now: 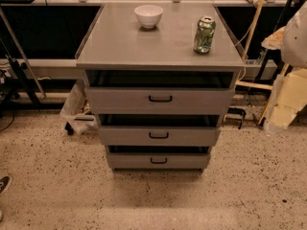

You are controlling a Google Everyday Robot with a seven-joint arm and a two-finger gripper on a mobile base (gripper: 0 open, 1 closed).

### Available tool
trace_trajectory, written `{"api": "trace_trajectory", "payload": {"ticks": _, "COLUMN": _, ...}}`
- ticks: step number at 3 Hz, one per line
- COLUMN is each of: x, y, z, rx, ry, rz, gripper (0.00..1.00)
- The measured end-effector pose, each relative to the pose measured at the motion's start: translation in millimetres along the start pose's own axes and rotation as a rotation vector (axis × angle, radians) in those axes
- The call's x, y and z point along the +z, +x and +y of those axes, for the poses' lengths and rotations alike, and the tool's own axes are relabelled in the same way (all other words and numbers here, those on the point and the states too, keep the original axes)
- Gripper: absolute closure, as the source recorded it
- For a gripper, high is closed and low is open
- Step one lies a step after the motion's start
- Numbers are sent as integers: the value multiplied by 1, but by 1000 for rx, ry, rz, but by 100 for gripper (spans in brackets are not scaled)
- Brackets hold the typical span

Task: Open top drawer

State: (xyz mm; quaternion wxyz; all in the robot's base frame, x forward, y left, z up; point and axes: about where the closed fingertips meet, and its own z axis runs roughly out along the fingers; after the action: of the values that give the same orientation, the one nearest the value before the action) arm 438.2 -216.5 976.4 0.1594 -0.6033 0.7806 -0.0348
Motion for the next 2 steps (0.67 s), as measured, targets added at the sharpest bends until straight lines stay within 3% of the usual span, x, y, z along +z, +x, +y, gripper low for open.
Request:
{"api": "trace_trajectory", "payload": {"ticks": 1, "x": 1, "y": -2, "z": 0, "rx": -5, "ry": 0, "rz": 3, "gripper": 0}}
{"api": "trace_trajectory", "payload": {"ticks": 2, "x": 47, "y": -24, "z": 7, "rx": -68, "ry": -46, "rz": -16, "gripper": 0}}
